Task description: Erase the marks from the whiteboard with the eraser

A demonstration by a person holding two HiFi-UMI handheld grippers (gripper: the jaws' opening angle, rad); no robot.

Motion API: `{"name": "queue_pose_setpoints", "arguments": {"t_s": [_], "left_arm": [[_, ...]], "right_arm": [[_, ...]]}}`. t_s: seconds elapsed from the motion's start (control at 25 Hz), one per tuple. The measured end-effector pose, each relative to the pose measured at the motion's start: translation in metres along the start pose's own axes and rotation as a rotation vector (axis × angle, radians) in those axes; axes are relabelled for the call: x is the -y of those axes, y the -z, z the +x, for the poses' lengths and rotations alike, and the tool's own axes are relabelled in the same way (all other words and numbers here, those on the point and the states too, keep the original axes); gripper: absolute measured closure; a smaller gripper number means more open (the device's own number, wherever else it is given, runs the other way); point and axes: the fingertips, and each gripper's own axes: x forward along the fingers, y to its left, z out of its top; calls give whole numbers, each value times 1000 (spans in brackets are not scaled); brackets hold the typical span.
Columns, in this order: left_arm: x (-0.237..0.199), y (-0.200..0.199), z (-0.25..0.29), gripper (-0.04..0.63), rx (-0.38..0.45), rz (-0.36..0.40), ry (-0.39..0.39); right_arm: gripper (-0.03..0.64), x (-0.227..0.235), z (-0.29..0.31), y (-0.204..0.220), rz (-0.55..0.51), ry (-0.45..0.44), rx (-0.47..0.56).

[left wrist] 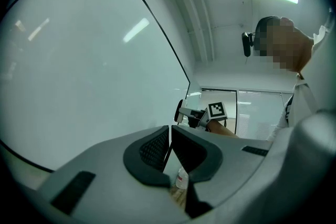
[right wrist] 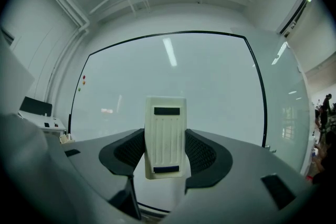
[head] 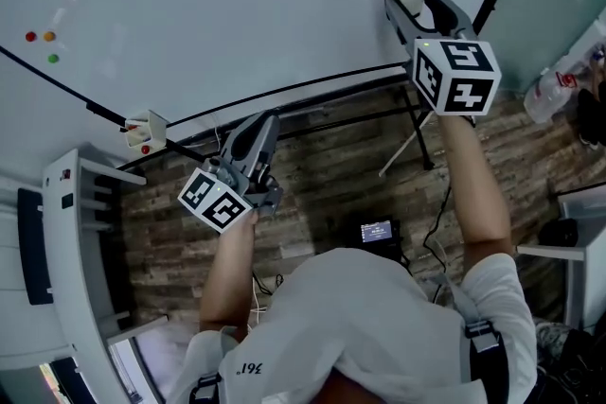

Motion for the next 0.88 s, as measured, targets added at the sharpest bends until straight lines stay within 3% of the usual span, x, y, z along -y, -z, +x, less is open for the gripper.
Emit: {"name": "queue_pose_setpoints", "arguments": {"t_s": [0.4,0.88], "left_arm": [[19,-2,-87,586,-21,-17,16],[41,1,-143,586,-6,-46,58]], "right_arm": [[362,-78,-52,13,-4,-4,-39],[362,-144,-105,40,37,-22,-72]]}}
